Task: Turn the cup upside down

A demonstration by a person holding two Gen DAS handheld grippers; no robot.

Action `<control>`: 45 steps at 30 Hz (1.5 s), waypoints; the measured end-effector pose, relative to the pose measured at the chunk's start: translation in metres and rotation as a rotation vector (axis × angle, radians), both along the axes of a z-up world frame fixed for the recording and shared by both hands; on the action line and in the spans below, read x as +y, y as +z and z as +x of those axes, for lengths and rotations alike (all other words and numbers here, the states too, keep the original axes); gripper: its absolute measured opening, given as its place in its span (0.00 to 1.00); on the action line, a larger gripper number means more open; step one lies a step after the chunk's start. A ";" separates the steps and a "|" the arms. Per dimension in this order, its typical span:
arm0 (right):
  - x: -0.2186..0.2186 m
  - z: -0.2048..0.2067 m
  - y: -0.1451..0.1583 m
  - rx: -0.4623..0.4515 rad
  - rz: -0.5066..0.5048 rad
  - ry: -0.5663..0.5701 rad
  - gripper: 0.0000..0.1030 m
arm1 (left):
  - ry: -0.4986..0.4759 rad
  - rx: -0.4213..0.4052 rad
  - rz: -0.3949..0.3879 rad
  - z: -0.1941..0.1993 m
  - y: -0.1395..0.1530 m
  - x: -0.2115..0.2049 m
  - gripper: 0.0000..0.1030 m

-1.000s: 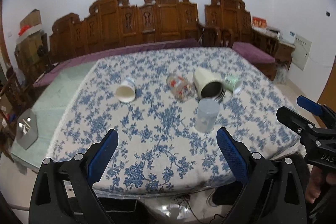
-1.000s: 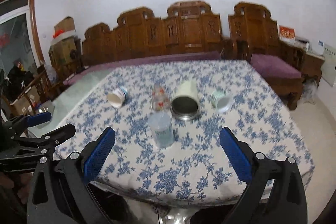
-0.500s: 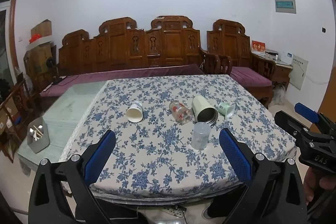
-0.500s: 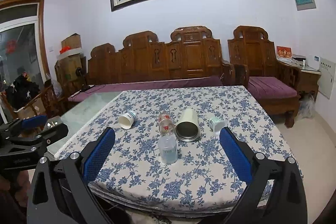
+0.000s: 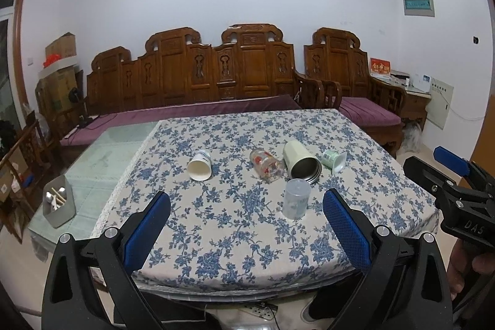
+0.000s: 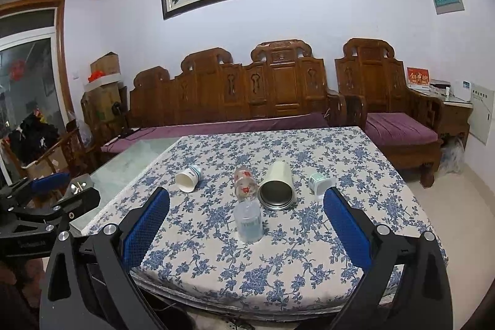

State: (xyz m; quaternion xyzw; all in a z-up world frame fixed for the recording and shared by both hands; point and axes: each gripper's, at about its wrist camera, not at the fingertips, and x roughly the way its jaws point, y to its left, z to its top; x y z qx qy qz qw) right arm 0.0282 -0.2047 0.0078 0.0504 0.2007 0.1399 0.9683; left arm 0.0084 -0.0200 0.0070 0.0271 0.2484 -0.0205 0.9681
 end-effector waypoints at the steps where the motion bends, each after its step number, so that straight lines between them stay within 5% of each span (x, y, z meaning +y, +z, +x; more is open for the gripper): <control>1: 0.000 0.000 0.000 -0.001 0.000 -0.001 0.97 | -0.001 0.000 -0.001 0.000 0.000 0.000 0.92; 45: 0.008 0.002 -0.001 0.000 0.000 0.007 0.97 | 0.008 -0.004 -0.002 -0.001 -0.002 0.002 0.92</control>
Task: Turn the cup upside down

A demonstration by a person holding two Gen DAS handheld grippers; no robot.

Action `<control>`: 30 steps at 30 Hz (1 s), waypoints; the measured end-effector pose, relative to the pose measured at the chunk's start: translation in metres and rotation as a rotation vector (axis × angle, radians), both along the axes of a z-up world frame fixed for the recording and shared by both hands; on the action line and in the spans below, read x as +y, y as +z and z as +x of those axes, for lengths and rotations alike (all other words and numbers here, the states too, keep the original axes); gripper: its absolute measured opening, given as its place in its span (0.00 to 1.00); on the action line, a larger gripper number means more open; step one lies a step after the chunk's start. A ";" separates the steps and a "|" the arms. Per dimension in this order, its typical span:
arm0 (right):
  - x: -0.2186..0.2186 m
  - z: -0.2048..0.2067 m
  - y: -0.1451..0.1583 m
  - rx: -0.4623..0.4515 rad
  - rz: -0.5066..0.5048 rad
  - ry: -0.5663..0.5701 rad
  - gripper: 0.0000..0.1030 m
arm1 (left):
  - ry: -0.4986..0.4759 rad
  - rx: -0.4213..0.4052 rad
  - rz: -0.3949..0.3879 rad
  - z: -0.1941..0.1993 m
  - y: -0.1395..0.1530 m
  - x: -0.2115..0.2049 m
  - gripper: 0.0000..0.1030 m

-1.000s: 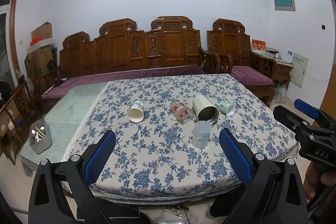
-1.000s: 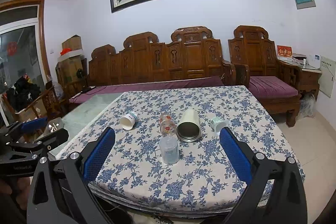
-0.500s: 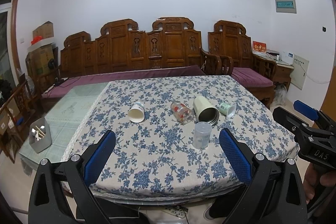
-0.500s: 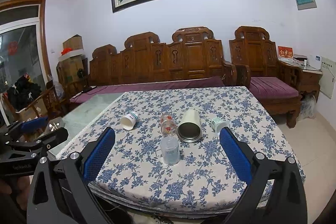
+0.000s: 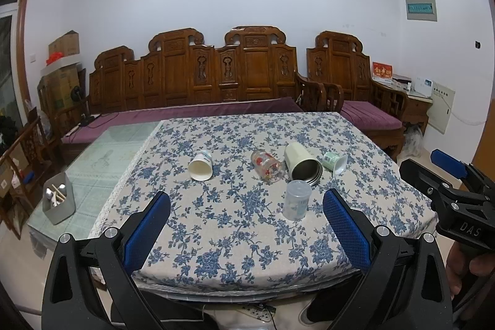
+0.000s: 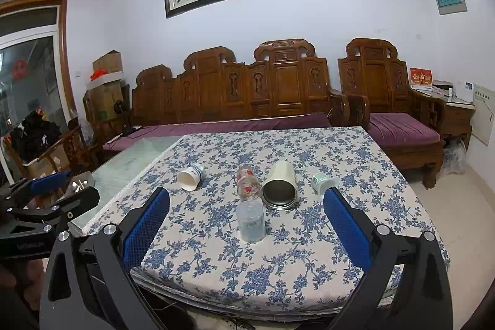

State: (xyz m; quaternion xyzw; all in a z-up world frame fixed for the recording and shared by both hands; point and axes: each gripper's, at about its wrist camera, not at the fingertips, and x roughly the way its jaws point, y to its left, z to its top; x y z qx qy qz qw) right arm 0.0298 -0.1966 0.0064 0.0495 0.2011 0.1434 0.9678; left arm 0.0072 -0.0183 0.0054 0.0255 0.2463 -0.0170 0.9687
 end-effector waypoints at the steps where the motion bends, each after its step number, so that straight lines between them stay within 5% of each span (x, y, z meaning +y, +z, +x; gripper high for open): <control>1: 0.001 0.000 0.000 0.000 0.000 0.001 0.97 | -0.001 0.000 0.000 0.000 0.000 0.000 0.92; 30: 0.001 0.000 -0.001 0.001 0.000 0.002 0.97 | 0.000 -0.003 -0.005 0.001 0.001 -0.004 0.92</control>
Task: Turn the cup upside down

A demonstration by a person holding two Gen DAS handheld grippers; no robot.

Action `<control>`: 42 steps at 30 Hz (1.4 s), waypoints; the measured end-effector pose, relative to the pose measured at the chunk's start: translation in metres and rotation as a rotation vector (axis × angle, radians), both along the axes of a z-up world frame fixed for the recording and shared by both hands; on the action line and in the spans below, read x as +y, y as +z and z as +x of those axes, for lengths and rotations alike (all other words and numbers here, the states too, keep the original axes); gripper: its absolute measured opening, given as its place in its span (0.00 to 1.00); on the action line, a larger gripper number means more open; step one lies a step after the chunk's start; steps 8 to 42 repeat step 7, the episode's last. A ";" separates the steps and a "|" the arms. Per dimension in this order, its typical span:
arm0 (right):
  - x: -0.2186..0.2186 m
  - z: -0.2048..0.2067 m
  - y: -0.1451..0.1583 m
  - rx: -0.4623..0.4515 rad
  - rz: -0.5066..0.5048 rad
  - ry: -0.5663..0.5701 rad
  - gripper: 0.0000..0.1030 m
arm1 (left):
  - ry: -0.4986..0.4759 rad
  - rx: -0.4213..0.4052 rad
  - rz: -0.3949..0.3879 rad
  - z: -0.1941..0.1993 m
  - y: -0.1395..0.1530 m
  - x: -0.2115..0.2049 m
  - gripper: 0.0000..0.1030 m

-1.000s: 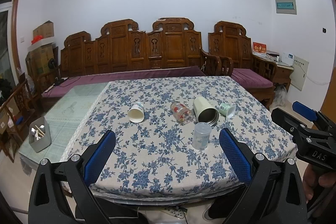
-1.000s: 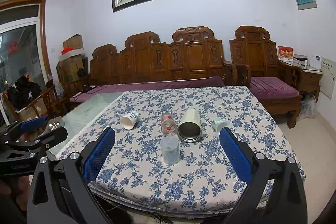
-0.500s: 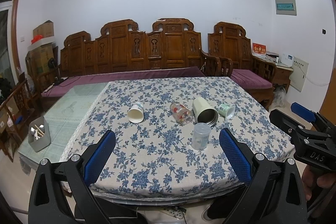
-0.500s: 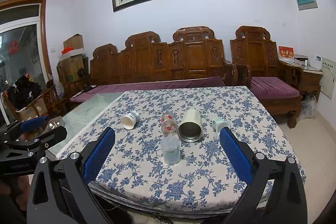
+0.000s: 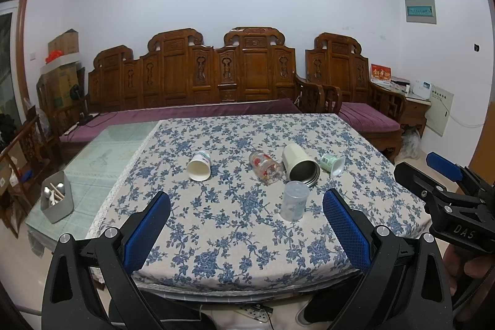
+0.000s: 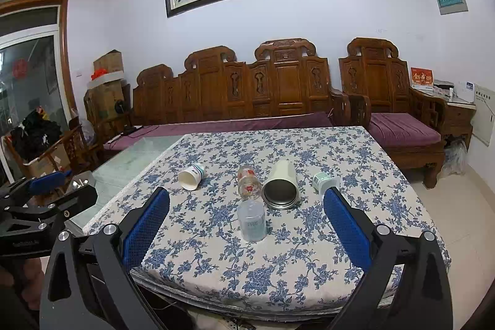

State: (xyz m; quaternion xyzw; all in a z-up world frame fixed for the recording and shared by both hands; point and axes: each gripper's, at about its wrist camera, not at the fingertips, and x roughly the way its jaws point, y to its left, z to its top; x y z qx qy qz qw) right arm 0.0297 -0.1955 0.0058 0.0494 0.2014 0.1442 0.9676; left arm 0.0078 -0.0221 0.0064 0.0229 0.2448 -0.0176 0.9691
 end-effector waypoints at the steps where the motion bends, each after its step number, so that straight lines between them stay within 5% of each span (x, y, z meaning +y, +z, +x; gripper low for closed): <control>1: 0.000 0.000 0.000 0.000 0.001 0.000 0.97 | 0.001 0.000 0.001 -0.001 0.000 0.001 0.92; 42: 0.000 0.000 0.000 -0.001 0.001 0.001 0.97 | 0.000 -0.001 -0.001 0.000 0.001 -0.002 0.92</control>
